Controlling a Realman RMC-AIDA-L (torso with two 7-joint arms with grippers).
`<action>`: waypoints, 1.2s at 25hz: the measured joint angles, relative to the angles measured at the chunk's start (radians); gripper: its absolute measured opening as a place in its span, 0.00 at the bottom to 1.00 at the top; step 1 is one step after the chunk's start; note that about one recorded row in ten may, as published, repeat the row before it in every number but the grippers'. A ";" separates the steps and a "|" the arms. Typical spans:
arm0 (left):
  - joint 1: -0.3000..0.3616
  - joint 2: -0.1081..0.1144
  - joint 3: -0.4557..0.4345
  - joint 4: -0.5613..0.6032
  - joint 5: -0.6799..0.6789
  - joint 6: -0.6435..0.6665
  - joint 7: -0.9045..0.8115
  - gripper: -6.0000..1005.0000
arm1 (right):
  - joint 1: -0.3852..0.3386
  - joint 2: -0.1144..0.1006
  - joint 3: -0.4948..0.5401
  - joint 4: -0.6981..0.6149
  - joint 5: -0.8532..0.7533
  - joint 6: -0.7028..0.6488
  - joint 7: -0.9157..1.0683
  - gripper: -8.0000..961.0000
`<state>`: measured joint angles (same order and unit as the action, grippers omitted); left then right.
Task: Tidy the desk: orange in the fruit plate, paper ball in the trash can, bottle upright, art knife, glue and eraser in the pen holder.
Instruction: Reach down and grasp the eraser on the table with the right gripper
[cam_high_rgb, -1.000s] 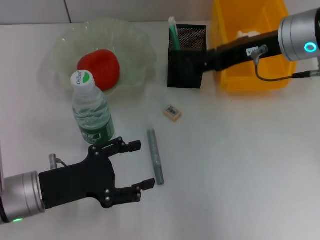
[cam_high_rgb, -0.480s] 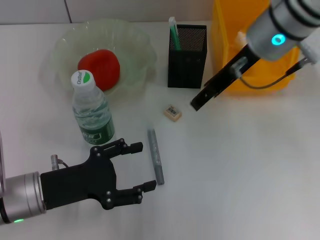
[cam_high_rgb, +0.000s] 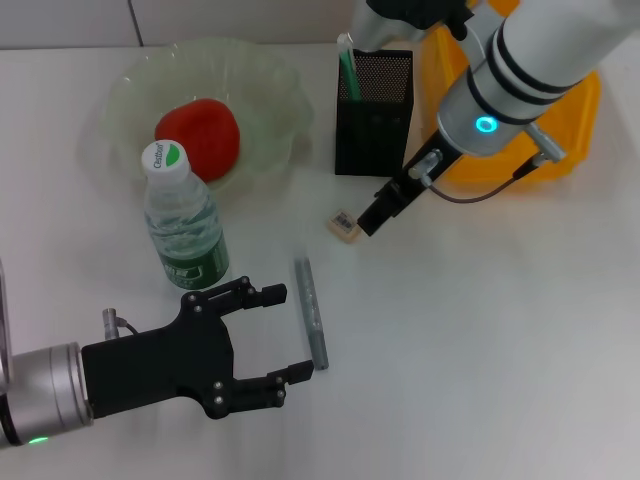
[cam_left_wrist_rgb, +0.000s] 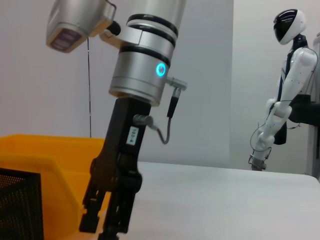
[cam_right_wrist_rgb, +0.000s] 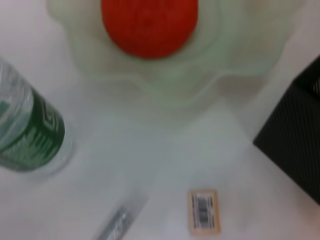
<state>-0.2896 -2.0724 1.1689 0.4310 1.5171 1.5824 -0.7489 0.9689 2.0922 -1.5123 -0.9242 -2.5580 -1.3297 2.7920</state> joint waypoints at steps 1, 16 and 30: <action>0.000 0.000 0.000 0.000 0.000 0.000 0.000 0.81 | -0.004 0.000 -0.019 0.015 0.027 0.043 0.000 0.78; 0.004 0.000 0.001 -0.002 0.000 -0.001 0.007 0.81 | 0.001 0.000 -0.186 0.141 0.136 0.289 -0.002 0.77; 0.003 -0.002 0.001 -0.016 0.000 -0.006 0.010 0.81 | 0.003 0.000 -0.290 0.162 0.158 0.345 0.002 0.68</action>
<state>-0.2866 -2.0739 1.1704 0.4152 1.5171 1.5765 -0.7384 0.9715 2.0923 -1.8021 -0.7619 -2.4000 -0.9850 2.7944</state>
